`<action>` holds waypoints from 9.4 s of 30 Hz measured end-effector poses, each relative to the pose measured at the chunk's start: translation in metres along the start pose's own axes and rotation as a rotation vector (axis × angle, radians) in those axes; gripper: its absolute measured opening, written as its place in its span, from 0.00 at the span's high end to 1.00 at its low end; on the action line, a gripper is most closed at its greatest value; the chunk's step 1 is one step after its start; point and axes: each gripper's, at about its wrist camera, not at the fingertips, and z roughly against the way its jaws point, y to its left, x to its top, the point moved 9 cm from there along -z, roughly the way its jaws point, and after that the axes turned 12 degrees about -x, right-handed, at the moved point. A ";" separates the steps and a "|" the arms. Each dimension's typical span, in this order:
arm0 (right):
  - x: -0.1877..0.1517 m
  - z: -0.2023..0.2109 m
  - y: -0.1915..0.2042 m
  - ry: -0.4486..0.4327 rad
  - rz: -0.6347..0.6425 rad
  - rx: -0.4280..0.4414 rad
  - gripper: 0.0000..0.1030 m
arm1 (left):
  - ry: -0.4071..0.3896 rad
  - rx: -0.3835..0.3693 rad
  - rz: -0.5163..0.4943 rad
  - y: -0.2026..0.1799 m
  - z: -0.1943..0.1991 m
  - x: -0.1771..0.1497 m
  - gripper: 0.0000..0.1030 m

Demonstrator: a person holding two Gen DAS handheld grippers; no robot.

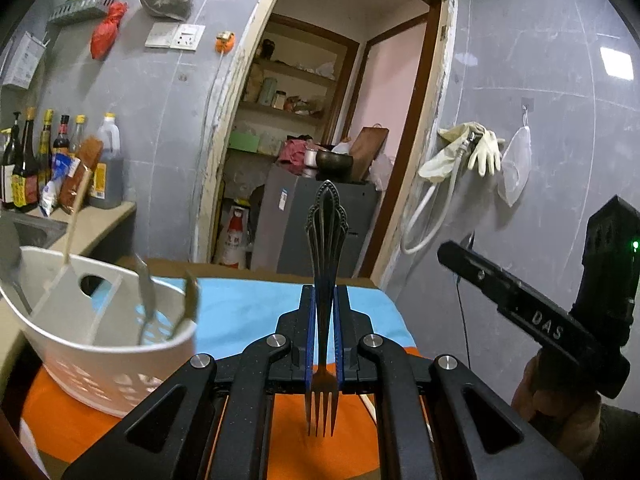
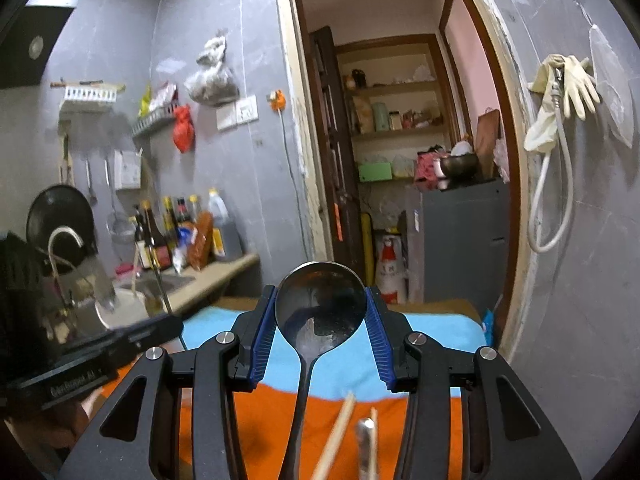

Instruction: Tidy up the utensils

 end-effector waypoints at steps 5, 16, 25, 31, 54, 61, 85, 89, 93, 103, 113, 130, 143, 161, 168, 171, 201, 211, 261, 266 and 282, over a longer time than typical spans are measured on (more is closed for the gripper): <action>0.025 0.002 0.023 -0.046 -0.029 0.034 0.61 | -0.021 0.014 -0.003 0.008 0.026 0.022 0.95; 0.071 -0.002 0.108 -0.134 -0.024 0.119 0.61 | -0.108 0.095 0.002 0.053 0.098 0.091 0.95; 0.086 -0.024 0.161 -0.178 -0.056 0.149 0.61 | -0.173 0.190 -0.006 0.107 0.141 0.122 0.95; 0.080 -0.037 0.172 -0.205 -0.095 0.136 0.61 | -0.199 0.249 0.008 0.145 0.149 0.122 0.95; -0.001 -0.060 0.199 -0.296 0.083 -0.002 0.60 | -0.207 0.282 -0.019 0.175 0.119 0.060 0.94; -0.010 -0.064 0.197 -0.290 0.095 -0.012 0.60 | -0.168 0.281 -0.020 0.174 0.113 0.047 0.94; 0.030 -0.026 0.149 -0.148 -0.076 0.055 0.23 | -0.099 0.195 0.084 0.138 0.118 0.060 0.48; 0.043 -0.012 0.127 -0.154 -0.070 0.035 0.15 | -0.148 0.210 0.055 0.118 0.119 0.075 0.20; 0.052 0.002 0.104 -0.162 -0.049 0.009 0.00 | -0.179 0.227 0.015 0.096 0.113 0.085 0.09; 0.057 0.035 0.042 -0.162 -0.006 -0.063 0.00 | -0.185 0.228 -0.057 0.046 0.090 0.086 0.05; 0.030 0.052 -0.012 -0.128 0.045 -0.146 0.00 | -0.165 0.222 -0.080 0.004 0.061 0.058 0.04; -0.043 0.036 -0.080 0.068 0.078 -0.285 0.00 | -0.001 0.214 -0.097 -0.022 -0.003 -0.017 0.04; -0.098 0.006 -0.096 0.267 0.077 -0.212 0.04 | 0.230 0.108 -0.031 -0.009 -0.063 -0.079 0.05; -0.149 -0.028 -0.059 0.517 0.160 -0.032 0.59 | 0.483 0.001 0.089 0.007 -0.107 -0.113 0.50; -0.161 -0.034 -0.052 0.580 0.187 0.000 0.74 | 0.520 -0.060 0.123 0.006 -0.112 -0.114 0.62; -0.165 -0.037 -0.052 0.606 0.183 0.005 0.78 | 0.542 -0.085 0.129 0.003 -0.116 -0.116 0.64; -0.157 -0.041 -0.081 0.602 0.087 -0.103 0.89 | 0.594 -0.096 0.285 0.015 -0.127 -0.121 0.98; -0.158 -0.061 -0.054 0.641 0.146 -0.017 0.88 | 0.666 -0.096 0.309 0.018 -0.126 -0.127 0.97; 0.010 -0.007 0.012 0.097 -0.144 0.146 0.97 | 0.027 -0.140 0.170 -0.011 -0.018 0.026 0.98; 0.044 -0.004 0.044 0.000 -0.192 0.212 0.97 | -0.055 -0.125 0.146 0.004 0.010 0.060 0.98; 0.085 -0.035 0.148 -0.172 -0.265 0.271 0.97 | -0.310 0.011 0.171 0.130 0.096 0.127 0.98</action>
